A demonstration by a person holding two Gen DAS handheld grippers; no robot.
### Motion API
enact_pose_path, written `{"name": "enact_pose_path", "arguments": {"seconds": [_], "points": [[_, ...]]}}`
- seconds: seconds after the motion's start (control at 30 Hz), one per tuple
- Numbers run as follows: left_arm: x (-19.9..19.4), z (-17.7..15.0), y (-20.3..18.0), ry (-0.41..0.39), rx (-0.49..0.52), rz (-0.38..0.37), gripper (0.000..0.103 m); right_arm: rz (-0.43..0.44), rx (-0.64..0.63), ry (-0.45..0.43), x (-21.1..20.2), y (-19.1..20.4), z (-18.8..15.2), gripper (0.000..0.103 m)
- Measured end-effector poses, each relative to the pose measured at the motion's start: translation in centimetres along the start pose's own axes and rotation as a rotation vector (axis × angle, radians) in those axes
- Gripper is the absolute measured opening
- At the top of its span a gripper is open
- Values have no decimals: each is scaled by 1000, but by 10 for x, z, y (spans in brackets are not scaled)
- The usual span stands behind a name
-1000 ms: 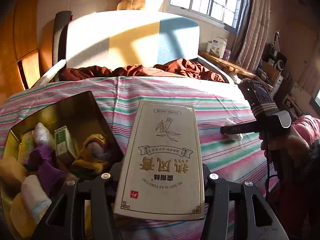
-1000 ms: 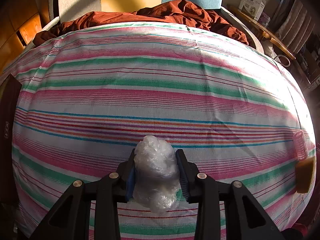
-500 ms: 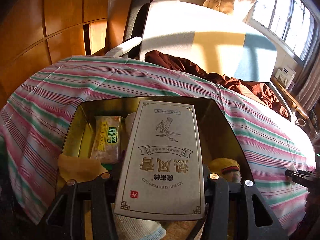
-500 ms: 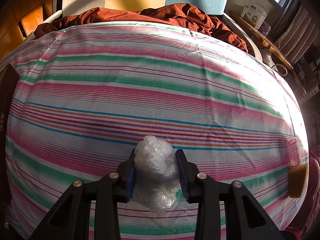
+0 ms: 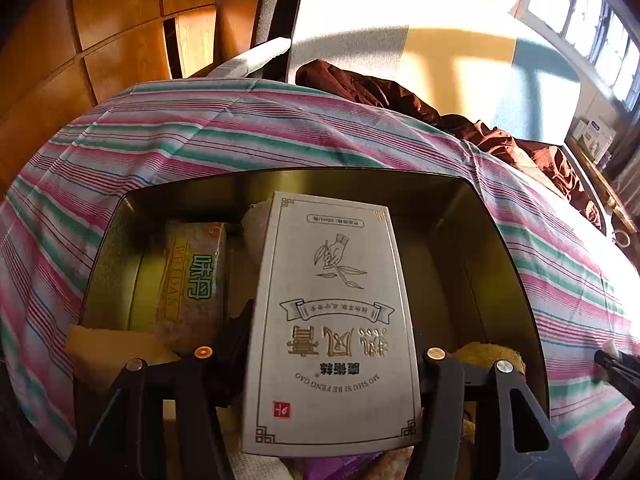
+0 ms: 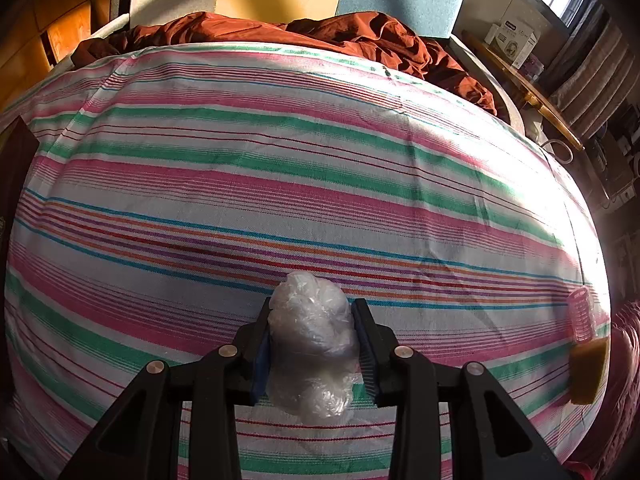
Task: Organize objects
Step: 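Carry the beige box into the gold tray and open the left gripper, then carry the clear plastic bag into the gold tray and open the right gripper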
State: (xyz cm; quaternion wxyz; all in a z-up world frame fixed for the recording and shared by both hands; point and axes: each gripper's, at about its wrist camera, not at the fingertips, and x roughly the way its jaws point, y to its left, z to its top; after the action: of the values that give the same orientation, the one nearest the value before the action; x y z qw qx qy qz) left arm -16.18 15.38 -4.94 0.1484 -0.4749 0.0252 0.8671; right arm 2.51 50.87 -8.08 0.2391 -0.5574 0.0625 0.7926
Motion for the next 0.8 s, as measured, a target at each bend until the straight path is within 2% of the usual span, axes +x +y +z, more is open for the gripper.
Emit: {"name": "enact_pose_path", "arguments": {"seconds": [0.13,0.43,0.8], "points": [[-21,-10,-4,-70,27,7,65,-5,-3,-2,-2,1,-2,36],[-70,-36,-7,-197,82,5,67,-13,-21,-10,-3,6,-2,36],[-109,-60,2,-270,89,-19,70,26,-58,-3,-11,32,-7,35]]}}
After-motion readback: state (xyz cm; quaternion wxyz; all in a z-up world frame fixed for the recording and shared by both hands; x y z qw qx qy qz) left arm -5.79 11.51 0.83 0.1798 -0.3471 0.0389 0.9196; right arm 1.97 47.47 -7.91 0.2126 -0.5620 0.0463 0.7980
